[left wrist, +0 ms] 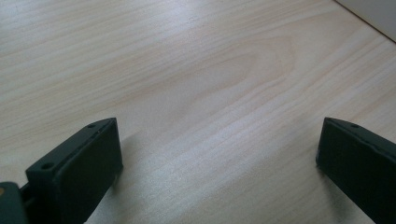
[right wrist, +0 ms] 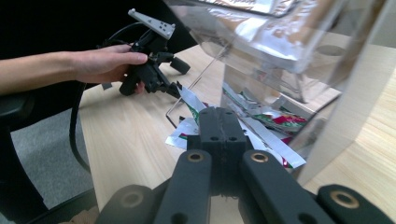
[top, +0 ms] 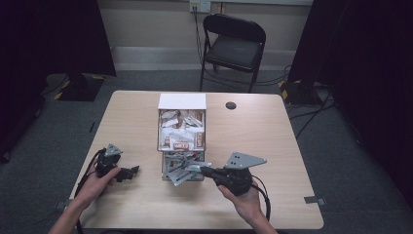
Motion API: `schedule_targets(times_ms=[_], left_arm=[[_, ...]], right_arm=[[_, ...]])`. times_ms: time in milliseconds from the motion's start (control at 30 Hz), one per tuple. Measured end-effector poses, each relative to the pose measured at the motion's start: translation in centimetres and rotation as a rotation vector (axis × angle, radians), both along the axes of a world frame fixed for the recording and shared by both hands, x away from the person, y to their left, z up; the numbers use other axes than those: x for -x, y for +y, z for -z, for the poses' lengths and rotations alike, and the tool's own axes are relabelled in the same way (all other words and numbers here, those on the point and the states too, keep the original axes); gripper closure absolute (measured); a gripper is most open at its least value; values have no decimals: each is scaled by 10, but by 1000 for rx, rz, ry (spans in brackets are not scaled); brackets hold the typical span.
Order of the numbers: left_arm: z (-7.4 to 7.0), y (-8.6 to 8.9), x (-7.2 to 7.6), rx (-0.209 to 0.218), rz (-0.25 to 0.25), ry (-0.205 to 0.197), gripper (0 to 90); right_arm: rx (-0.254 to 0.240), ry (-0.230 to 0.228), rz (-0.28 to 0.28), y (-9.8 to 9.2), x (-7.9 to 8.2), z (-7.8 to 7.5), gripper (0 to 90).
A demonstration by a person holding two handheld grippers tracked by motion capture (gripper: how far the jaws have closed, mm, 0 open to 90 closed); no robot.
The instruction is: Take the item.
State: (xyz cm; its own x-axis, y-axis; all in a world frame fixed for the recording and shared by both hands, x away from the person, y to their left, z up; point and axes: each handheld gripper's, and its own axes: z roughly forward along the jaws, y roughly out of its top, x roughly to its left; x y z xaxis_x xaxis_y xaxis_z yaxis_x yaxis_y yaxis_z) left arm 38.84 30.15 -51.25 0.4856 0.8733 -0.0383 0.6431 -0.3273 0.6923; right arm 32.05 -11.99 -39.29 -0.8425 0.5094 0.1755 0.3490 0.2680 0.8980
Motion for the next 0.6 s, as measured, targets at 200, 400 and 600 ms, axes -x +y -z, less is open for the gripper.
schedule_targets(times_ms=[200,400,600], left_arm=[[0,0,0,0,-1,-1,0],[0,0,0,-1,-2,-1,0],[0,0,0,0,-2,0,0]], right_arm=[[-7,-8,30,-11,2,-4,900],[-9,-1,50,-20,1,-3,900],[-11,-3,63,-25,0,-5,900]])
